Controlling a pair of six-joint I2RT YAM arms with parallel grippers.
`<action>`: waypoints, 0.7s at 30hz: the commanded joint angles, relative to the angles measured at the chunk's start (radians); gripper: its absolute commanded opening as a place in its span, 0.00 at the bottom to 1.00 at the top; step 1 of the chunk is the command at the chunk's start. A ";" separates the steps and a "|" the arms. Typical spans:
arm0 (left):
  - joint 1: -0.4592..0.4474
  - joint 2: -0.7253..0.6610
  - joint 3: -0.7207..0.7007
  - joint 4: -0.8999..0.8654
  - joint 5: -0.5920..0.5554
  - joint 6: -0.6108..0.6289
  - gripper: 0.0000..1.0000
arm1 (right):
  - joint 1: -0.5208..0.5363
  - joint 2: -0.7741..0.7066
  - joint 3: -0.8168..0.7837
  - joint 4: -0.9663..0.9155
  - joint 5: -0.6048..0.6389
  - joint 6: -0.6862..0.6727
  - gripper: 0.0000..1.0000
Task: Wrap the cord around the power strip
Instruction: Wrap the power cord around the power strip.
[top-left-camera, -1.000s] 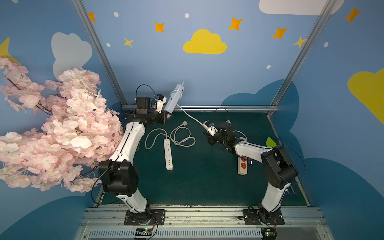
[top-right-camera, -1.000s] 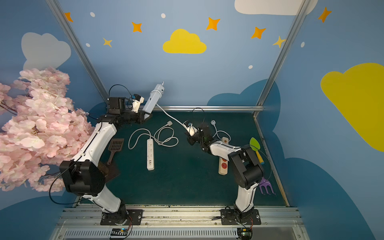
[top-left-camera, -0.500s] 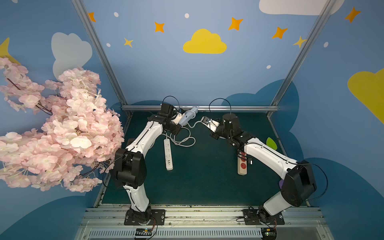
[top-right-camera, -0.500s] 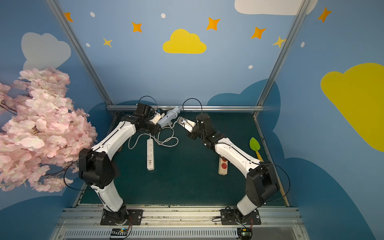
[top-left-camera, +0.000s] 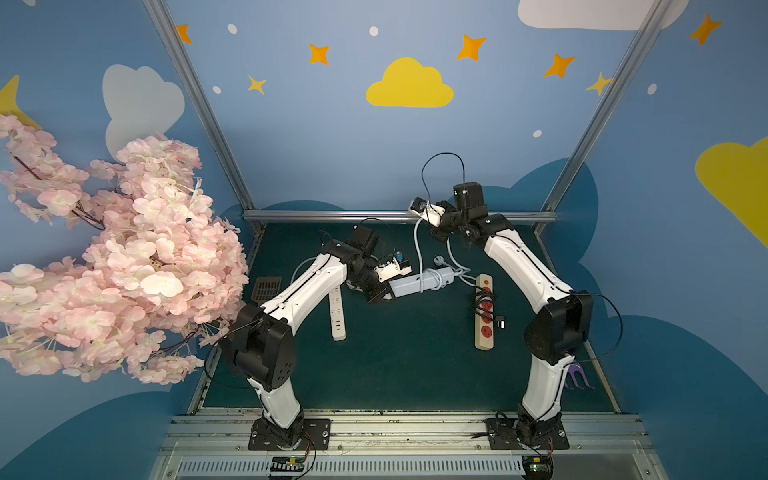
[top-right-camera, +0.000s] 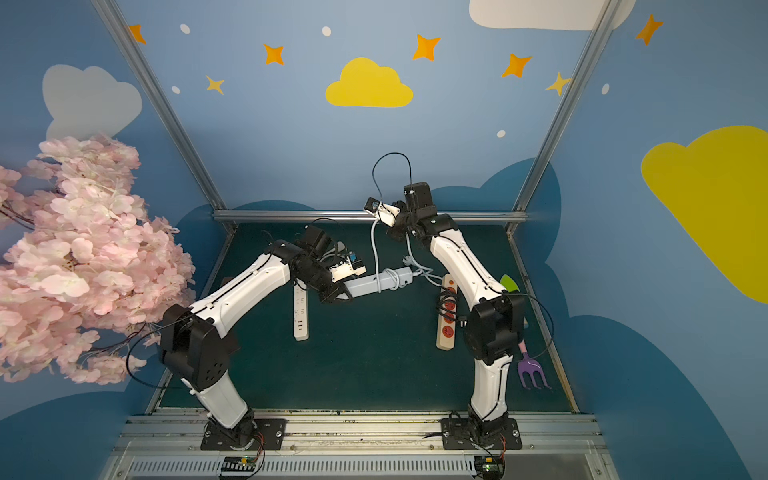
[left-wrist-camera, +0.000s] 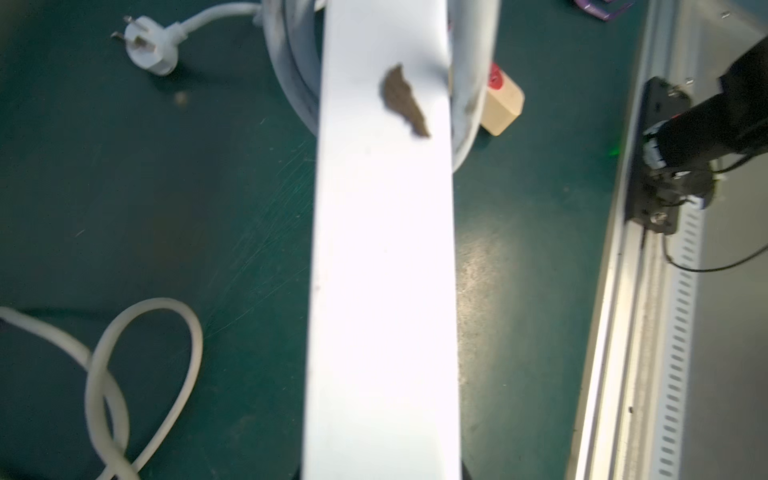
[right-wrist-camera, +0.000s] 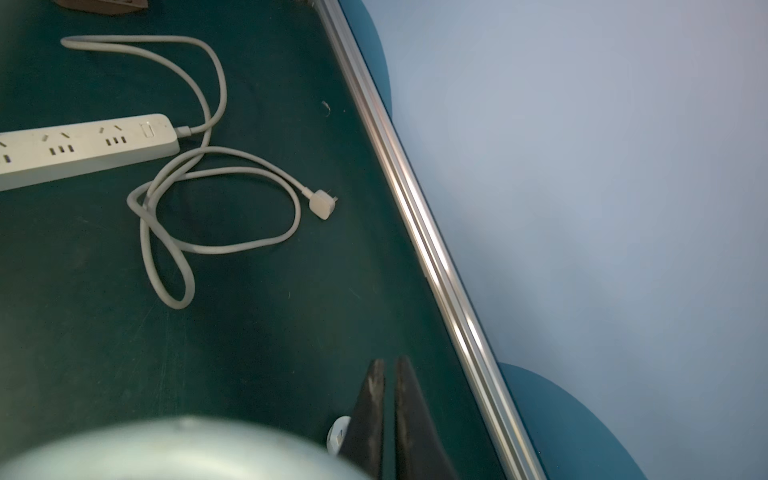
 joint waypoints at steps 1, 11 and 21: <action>-0.006 -0.055 0.006 -0.078 0.181 0.083 0.03 | -0.053 0.071 0.128 -0.048 -0.148 0.070 0.00; 0.079 -0.203 -0.039 0.155 0.302 -0.080 0.03 | -0.128 0.097 -0.032 0.226 -0.352 0.367 0.05; 0.111 -0.262 -0.032 0.367 0.240 -0.276 0.03 | -0.141 0.118 -0.221 0.526 -0.257 0.594 0.53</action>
